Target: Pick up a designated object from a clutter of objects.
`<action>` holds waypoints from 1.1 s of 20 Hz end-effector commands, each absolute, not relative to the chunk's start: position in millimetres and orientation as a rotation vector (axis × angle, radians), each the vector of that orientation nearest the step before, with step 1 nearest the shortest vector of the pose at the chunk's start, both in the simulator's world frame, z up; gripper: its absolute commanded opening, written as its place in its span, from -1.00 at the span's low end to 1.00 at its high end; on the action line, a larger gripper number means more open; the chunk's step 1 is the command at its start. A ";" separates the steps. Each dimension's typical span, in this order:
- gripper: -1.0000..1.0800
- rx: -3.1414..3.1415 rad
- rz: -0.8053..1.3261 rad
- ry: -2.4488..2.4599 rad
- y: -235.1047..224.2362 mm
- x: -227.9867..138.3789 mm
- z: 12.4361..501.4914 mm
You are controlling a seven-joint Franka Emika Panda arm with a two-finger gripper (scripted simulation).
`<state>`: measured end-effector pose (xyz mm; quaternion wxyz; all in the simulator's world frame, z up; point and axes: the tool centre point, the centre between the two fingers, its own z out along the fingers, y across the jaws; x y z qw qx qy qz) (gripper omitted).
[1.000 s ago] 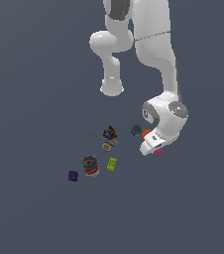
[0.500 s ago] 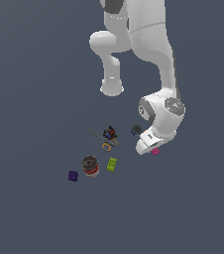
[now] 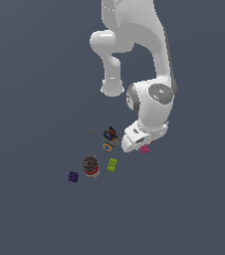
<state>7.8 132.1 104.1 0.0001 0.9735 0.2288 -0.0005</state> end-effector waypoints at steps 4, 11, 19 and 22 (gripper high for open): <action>-1.00 3.060 0.000 0.720 80.8 23.8 153.5; -1.00 3.061 0.000 0.721 16.1 45.0 215.8; -1.00 3.061 0.001 0.721 -56.3 69.7 285.1; -1.00 3.061 0.001 0.721 -79.6 78.0 307.2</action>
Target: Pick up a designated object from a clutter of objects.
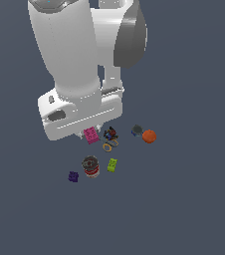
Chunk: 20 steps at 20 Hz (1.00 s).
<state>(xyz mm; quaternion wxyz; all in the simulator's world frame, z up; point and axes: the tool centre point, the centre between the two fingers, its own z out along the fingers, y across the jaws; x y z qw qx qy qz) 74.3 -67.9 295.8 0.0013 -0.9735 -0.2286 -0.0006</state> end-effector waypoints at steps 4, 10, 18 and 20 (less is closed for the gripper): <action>-1.00 -3.056 0.000 -0.719 -106.3 87.9 332.7; -1.00 -3.057 0.000 -0.719 -139.7 100.8 364.4; -1.00 -3.058 0.000 -0.719 -174.6 115.2 397.6; -1.00 -3.058 0.000 -0.719 -181.7 118.3 404.3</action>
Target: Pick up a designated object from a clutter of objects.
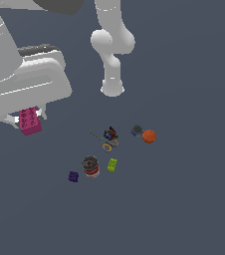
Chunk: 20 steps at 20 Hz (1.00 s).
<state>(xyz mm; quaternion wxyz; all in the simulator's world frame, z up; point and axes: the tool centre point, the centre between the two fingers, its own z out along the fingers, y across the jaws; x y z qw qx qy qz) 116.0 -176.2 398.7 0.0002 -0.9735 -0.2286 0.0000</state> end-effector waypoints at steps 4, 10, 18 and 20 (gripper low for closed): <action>-1.00 -3.058 0.000 -0.718 -192.7 123.2 414.9; -1.00 -3.058 0.000 -0.718 -202.9 128.3 424.7; -1.00 -3.059 0.000 -0.717 -208.2 131.1 429.7; -1.00 -3.059 0.000 -0.717 -208.3 131.3 429.8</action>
